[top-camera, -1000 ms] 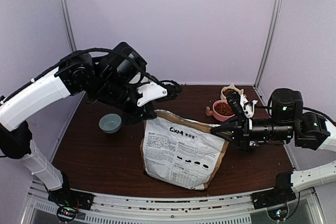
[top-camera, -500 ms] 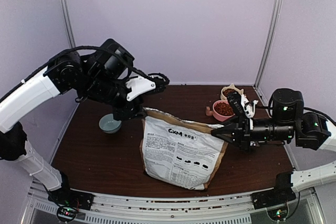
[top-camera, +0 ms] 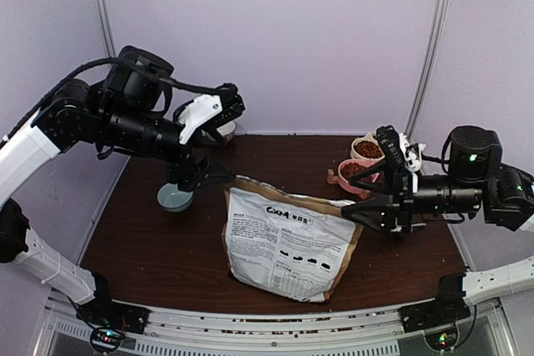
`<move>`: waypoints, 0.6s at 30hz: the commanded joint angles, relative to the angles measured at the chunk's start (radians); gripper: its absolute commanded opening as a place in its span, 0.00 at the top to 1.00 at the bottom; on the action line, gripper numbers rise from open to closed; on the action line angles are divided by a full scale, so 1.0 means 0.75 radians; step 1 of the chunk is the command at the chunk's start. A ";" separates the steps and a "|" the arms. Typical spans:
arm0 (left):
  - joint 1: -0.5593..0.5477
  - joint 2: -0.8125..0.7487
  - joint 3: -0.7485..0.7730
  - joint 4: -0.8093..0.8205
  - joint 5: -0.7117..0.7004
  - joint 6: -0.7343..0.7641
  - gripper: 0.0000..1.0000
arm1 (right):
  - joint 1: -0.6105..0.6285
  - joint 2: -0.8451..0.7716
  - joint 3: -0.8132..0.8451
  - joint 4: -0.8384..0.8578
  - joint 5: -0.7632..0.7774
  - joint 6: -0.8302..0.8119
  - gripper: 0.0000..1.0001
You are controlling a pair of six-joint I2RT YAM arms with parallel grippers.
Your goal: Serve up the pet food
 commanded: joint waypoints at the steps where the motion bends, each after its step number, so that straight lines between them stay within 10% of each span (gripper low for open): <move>1: 0.025 -0.022 0.087 0.199 0.102 -0.163 0.21 | -0.006 0.014 0.167 -0.044 0.163 0.104 0.17; 9: 0.334 -0.021 -0.068 0.464 0.158 -0.427 0.19 | -0.308 0.222 0.314 -0.238 0.303 0.346 0.06; 18: 1.109 -0.224 -0.754 0.885 0.335 -0.727 0.18 | -1.045 0.332 -0.020 -0.134 0.033 0.381 0.05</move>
